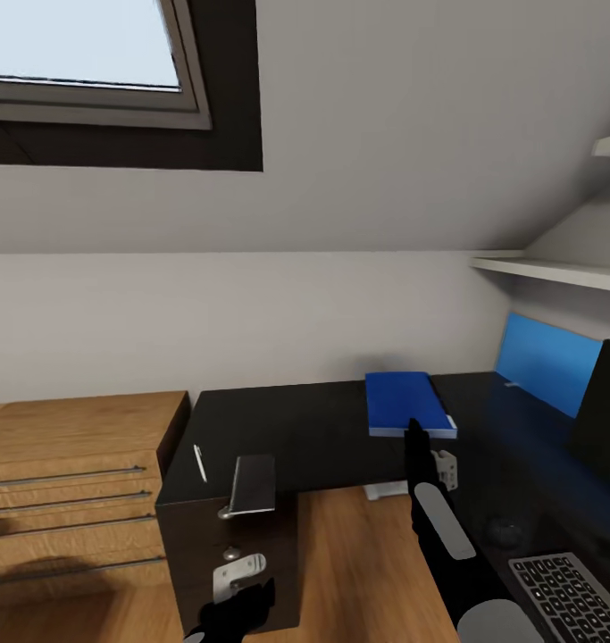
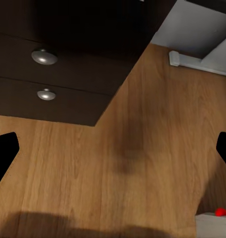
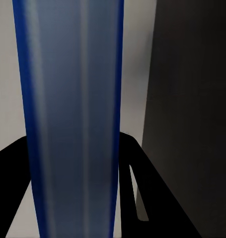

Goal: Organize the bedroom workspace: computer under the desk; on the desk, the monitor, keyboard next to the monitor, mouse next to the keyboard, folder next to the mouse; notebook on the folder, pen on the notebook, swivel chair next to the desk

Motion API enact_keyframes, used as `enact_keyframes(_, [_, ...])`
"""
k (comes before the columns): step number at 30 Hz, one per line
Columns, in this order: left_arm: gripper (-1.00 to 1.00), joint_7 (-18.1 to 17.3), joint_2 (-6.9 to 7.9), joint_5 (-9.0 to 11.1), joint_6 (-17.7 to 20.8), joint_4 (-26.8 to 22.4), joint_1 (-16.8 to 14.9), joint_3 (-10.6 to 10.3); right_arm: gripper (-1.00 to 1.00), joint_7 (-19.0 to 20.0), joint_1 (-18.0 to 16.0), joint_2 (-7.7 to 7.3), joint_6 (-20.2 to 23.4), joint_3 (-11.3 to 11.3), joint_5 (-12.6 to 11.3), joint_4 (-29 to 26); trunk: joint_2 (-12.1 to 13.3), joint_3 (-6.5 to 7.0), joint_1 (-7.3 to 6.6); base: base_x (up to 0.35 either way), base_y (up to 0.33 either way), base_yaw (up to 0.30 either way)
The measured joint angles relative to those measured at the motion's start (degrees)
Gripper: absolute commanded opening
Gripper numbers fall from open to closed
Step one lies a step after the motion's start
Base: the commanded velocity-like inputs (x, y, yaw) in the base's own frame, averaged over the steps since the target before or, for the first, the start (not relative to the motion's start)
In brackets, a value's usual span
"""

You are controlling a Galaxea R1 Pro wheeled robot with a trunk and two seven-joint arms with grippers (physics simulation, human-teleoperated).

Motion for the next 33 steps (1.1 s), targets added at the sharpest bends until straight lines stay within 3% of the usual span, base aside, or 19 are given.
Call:
enact_keyframes(11, [1.0, 0.07, 0.01, -0.01, -0.16, -0.19, -0.02, -0.11, -1.0, -0.01, 0.01, 0.04, 0.0, 0.17, 0.06, 0.16, 0.0, 0.0, 0.0, 0.0, 0.006, -0.253])
enact_keyframes(20, [1.0, 0.08, 0.0, 0.03, -0.25, -0.24, -0.04, -0.11, -1.0, 0.04, 0.01, 0.09, -0.25, 1.95, 0.12, 1.63, 0.0, 0.0, 0.0, 0.0, 0.0, -0.261])
enact_keyframes(26, [1.0, 0.3, 0.0, -0.02, -0.35, -0.37, -0.01, 0.48, -1.0, 0.18, 0.0, 0.1, -0.19, 1.96, 0.1, 1.65, 0.0, 0.0, 0.0, 0.0, 0.0, -0.117])
enact_keyframes(30, [1.0, 0.46, -0.09, -0.01, -0.78, -1.28, -0.01, 1.21, -1.0, 1.08, -0.01, 0.02, -0.11, 1.92, 0.0, 1.62, -1.59, -0.71, 0.87, 0.0, 0.0, -0.008])
enact_keyframes(33, [1.0, 0.56, -0.09, -0.14, -3.37, -1.45, 0.0, 1.33, -1.0, 1.21, -0.01, 0.01, -0.1, 1.91, -0.01, 1.6, -2.8, -1.25, 1.53, 0.0, 0.0, -0.002])
